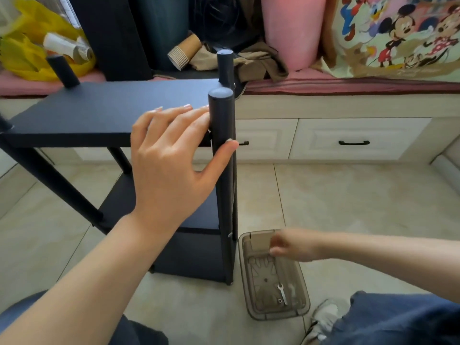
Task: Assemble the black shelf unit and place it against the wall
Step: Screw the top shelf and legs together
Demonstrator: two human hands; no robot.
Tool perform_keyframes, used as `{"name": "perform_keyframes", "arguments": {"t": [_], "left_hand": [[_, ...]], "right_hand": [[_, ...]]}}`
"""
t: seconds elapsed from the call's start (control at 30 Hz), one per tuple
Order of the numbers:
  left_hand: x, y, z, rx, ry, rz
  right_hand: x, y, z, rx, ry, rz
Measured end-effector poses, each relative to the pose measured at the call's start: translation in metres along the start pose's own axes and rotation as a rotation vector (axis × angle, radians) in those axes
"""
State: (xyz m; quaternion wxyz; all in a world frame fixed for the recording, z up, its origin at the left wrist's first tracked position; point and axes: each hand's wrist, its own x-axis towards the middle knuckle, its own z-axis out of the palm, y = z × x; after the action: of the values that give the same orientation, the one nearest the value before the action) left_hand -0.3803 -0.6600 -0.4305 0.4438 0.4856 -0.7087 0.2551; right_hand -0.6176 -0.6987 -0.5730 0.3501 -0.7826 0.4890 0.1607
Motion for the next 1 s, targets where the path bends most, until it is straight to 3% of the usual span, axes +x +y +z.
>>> {"name": "perform_keyframes", "arguments": {"t": [0.2,0.53,1.0], "left_hand": [[-0.004,0.000,0.004,-0.005,0.056,0.012],[-0.008,0.004,0.007,0.005,0.085,0.031],[-0.008,0.003,0.010,0.011,0.098,0.050]], "right_hand": [[0.063,0.026,0.070,-0.421,-0.262,0.115],[0.114,0.071,0.158,-0.320,-0.212,0.109],[0.128,0.082,0.185,-0.573,-0.218,0.061]]}}
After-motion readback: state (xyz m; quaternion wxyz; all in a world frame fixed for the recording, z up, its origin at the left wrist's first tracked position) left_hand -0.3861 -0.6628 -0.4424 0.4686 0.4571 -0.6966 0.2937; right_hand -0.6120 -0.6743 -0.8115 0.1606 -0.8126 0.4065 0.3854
